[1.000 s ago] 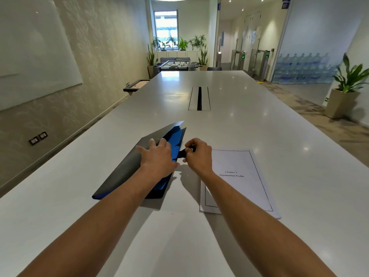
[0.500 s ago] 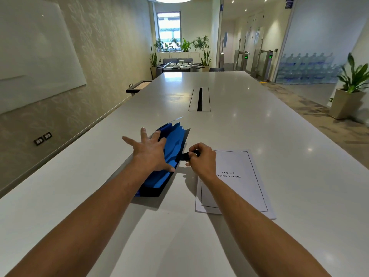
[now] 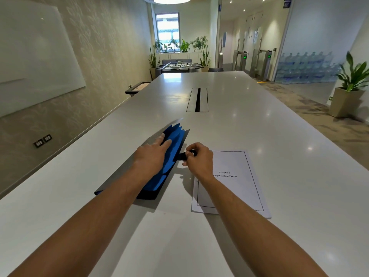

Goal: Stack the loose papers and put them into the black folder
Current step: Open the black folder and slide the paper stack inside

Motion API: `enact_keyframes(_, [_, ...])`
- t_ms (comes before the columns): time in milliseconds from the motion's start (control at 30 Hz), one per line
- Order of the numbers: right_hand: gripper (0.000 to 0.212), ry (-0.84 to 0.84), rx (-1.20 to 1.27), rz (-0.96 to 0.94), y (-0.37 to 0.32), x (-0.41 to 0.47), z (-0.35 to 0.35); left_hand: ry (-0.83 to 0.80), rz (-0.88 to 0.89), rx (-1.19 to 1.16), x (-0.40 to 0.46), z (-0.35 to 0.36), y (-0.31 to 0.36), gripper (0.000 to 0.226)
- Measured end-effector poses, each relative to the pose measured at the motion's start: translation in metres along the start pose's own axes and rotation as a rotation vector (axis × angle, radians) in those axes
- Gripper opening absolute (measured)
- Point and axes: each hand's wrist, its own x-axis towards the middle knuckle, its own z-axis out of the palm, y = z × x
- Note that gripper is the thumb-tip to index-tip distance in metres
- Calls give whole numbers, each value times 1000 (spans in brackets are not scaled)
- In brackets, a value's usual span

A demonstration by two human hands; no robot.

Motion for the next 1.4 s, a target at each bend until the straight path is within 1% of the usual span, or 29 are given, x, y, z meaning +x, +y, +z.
enact_keyframes(100, [18, -9, -13, 9, 2, 1, -2, -7, 63, 41, 2, 4, 2, 89])
enact_keyframes(167, [20, -19, -37, 18, 5, 1, -4, -52, 47, 13, 3, 4, 5, 86])
enact_keyframes(200, [20, -20, -49, 26, 7, 1, -5, -76, 28, -15, 3, 4, 6, 77])
enact_keyframes(300, [15, -18, -91, 57, 14, 3, -9, -102, -7, -100, 6, 6, 10, 38])
enact_keyframes(367, [15, -41, -143, 75, 18, 4, -12, -71, -23, -170, 10, 7, 13, 24])
enact_keyframes(400, [18, -59, -169, 80, 19, 4, -14, -65, -33, -205, 11, 7, 15, 20])
enact_keyframes(500, [40, -96, -207, 99, 22, 1, -22, -78, -72, -287, 14, 10, 23, 6])
enact_keyframes(567, [50, -95, -232, 105, 25, -1, -32, -101, -102, -341, 16, 14, 30, 16])
enact_keyframes(667, [54, -55, -316, 107, 33, -2, -59, -164, -133, -442, 21, 22, 41, 23])
enact_keyframes(733, [53, 53, -458, 122, 39, 0, -86, -217, -124, -487, 25, 30, 47, 28])
enact_keyframes(767, [53, 113, -559, 144, 41, 1, -100, -236, -103, -476, 26, 34, 50, 37])
enact_keyframes(833, [54, 166, -747, 238, 46, 3, -127, -257, -66, -402, 29, 43, 54, 58])
enact_keyframes(900, [59, 123, -845, 365, 52, 2, -147, -278, -56, -370, 31, 49, 58, 65])
enact_keyframes(967, [61, 61, -872, 453, 57, 1, -158, -307, -49, -374, 33, 54, 62, 66])
enact_keyframes(1000, [61, 37, -880, 467, 59, 0, -160, -313, -44, -366, 33, 56, 65, 67])
enact_keyframes(1167, [61, 1, -904, 469, 56, 3, -157, -305, -27, -281, 34, 61, 72, 69])
enact_keyframes(1233, [53, 9, -881, 485, 53, 6, -158, -298, -22, -270, 34, 61, 72, 70])
enact_keyframes(1300, [42, 13, -806, 521, 52, 11, -163, -290, -19, -268, 33, 62, 72, 70])
enact_keyframes(1400, [38, -10, -678, 581, 53, 16, -173, -291, -12, -271, 31, 61, 71, 69])
